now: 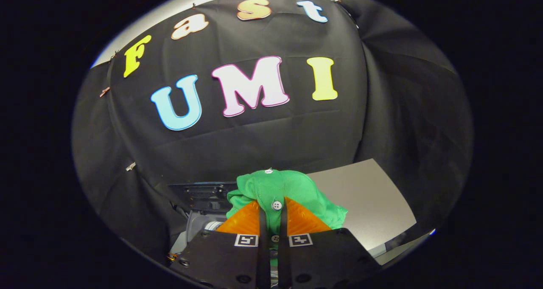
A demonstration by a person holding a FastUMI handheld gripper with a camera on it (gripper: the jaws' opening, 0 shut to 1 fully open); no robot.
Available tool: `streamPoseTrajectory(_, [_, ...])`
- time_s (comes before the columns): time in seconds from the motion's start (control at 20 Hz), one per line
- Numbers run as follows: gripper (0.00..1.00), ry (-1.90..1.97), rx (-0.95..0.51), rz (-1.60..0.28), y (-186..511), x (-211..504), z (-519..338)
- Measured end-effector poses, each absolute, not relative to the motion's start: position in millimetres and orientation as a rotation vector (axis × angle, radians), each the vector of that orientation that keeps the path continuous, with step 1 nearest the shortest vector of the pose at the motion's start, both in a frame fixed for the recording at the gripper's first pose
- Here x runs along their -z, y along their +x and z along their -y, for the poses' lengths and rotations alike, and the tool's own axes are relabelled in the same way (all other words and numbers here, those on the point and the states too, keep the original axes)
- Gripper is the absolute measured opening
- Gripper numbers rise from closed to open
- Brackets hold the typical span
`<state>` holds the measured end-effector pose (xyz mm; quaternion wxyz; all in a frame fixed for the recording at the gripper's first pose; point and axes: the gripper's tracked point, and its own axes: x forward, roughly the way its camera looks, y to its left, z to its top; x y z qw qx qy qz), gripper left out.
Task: Put the clothes into the washing machine and then close the washing machine lid.
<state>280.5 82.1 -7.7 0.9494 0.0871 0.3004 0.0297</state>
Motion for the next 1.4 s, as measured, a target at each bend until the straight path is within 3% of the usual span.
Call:
streamPoseTrajectory(0.8, [0.12,0.101,-0.262,-0.675,267.0,52.7,-277.1])
streamPoseTrajectory(1.4, [0.11,0.005,-0.293,-0.747,286.1,184.0,-336.7])
